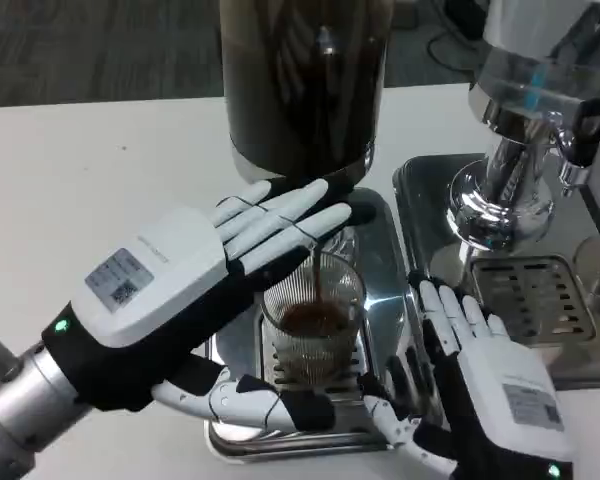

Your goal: Grasp the cup under the faucet to collect the drink, then remove the cup.

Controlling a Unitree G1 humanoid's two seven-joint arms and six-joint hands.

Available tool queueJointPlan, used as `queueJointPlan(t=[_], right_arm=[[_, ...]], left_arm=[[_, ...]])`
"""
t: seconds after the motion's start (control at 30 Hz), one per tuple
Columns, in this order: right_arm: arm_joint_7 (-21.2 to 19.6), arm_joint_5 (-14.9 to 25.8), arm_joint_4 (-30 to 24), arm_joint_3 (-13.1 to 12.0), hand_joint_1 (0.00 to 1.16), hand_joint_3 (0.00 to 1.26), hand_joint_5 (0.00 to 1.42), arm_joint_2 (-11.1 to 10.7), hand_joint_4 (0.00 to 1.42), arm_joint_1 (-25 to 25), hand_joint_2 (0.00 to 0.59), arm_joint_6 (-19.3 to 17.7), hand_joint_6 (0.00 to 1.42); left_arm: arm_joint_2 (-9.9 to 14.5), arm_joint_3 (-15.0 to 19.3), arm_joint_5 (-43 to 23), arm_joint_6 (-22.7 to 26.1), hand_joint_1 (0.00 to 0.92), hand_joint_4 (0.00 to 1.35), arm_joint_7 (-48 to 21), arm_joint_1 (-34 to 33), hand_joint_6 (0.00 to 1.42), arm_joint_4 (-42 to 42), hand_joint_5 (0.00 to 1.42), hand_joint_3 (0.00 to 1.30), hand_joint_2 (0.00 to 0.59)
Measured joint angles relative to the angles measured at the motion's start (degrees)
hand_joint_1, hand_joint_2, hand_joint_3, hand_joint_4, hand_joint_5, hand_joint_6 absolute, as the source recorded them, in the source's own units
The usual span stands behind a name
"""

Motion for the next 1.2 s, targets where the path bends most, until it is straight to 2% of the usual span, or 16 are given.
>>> queueJointPlan(t=[0.13,0.33,0.5,0.83,1.07,1.2], right_arm=[[1.83,3.48,0.31,-0.92,0.39,0.00,0.00,0.19,0.00,-1.95,0.266,-1.18,0.06],[6.28,6.57,1.76,-1.34,0.42,0.00,0.00,1.08,0.00,-4.57,0.263,-0.78,0.06],[7.34,7.83,2.06,-1.29,0.43,0.00,0.00,2.07,0.00,-6.33,0.259,-0.74,0.08],[8.02,9.99,4.32,-1.14,0.44,0.00,0.00,2.48,0.00,-8.51,0.261,-0.79,0.09],[8.06,10.95,5.64,-1.09,0.45,0.00,0.00,2.56,0.00,-9.45,0.264,-1.01,0.09],[8.07,11.23,5.91,-1.07,0.45,0.00,0.00,2.58,0.00,-9.62,0.263,-1.44,0.09]], left_arm=[[0.00,0.04,0.16,0.27,0.000,0.00,0.45,0.32,0.04,-0.19,0.11,0.09,0.127],[0.00,0.09,0.55,0.66,0.000,0.00,1.03,0.94,0.04,-0.84,0.11,0.09,0.127],[0.00,0.17,0.64,1.21,0.000,0.00,1.44,1.59,0.04,-1.47,0.11,0.09,0.127],[-0.06,1.47,1.49,2.38,0.000,0.00,3.30,3.71,0.03,-3.13,0.10,0.08,0.137],[-0.25,3.73,2.85,3.28,0.000,0.00,4.79,4.90,0.00,-3.71,0.00,0.01,0.149],[-2.87,9.17,3.16,4.72,0.000,0.00,8.64,7.42,0.00,-3.14,0.00,0.00,0.153]])
